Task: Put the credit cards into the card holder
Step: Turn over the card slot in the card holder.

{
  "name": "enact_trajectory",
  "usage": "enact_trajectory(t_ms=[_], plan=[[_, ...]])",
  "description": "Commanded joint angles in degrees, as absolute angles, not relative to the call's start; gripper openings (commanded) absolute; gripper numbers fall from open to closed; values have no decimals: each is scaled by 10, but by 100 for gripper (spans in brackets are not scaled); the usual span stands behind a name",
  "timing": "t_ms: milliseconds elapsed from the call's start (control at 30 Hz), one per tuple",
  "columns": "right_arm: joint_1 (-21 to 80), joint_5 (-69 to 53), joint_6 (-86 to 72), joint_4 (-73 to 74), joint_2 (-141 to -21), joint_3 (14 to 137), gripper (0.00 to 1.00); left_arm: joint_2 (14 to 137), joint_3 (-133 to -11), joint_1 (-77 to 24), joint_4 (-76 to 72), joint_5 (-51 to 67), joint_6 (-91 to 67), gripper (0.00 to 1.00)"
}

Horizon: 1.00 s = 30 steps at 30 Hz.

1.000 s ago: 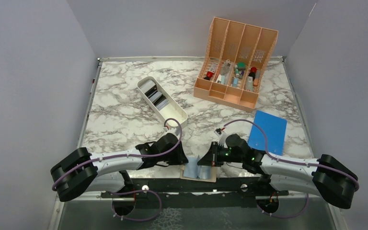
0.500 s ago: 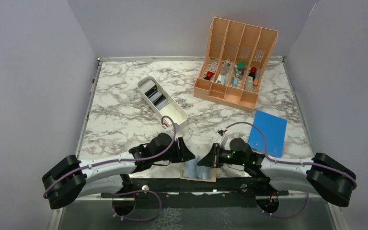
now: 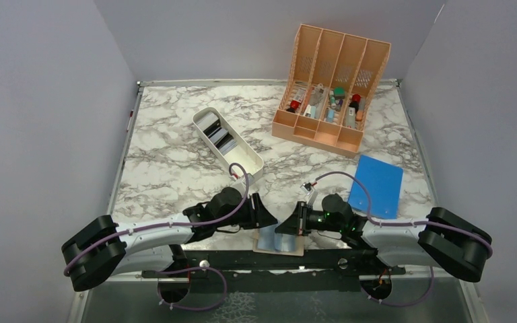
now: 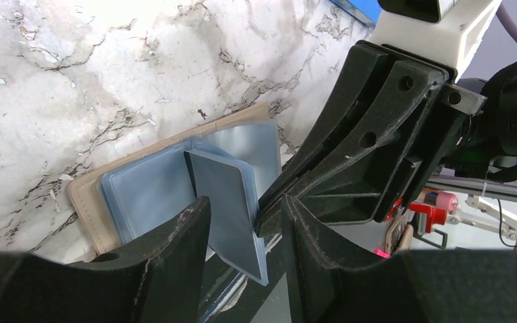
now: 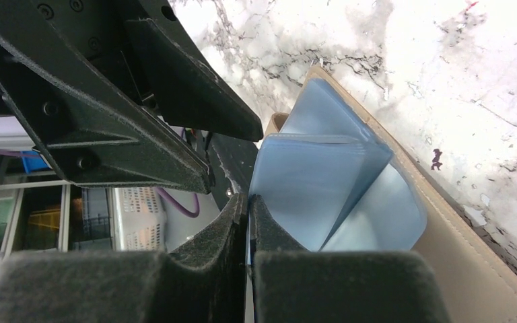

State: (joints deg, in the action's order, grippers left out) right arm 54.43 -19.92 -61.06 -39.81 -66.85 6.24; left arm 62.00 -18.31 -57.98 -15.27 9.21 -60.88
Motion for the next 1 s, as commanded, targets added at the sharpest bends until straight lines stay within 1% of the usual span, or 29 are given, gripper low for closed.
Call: enact_trajectory(t_ms=[0,133,200,267,300,400,433,533,733,967], plan=[[548,-217,-604,-431,-679,54,10,624,-185,-579,-158,98,-607,46],[548,-214,-599,-430,-680,50,10,626,-191,-580,-141,99,-597,46],[548,-214,-598,-430,-684,51,15,624,-188,-579,-145,97,-598,46],[548,-215,-594,-429,-692,54,17,627,-188,-580,-150,97,-599,46],[548,-216,-592,-431,-696,55,16,630,-188,-580,-150,99,-598,46],[548,-223,-592,-451,-710,55,3,640,-193,-579,-151,103,-595,42],[548,-227,-592,-458,-715,55,1,642,-194,-579,-151,104,-593,41],[548,-232,-591,-466,-725,59,1,646,-197,-580,-146,101,-589,39],[548,-234,-592,-467,-735,61,1,655,-198,-580,-136,96,-582,40],[548,-237,-595,-460,-743,64,4,681,-203,-580,-127,90,-573,40]])
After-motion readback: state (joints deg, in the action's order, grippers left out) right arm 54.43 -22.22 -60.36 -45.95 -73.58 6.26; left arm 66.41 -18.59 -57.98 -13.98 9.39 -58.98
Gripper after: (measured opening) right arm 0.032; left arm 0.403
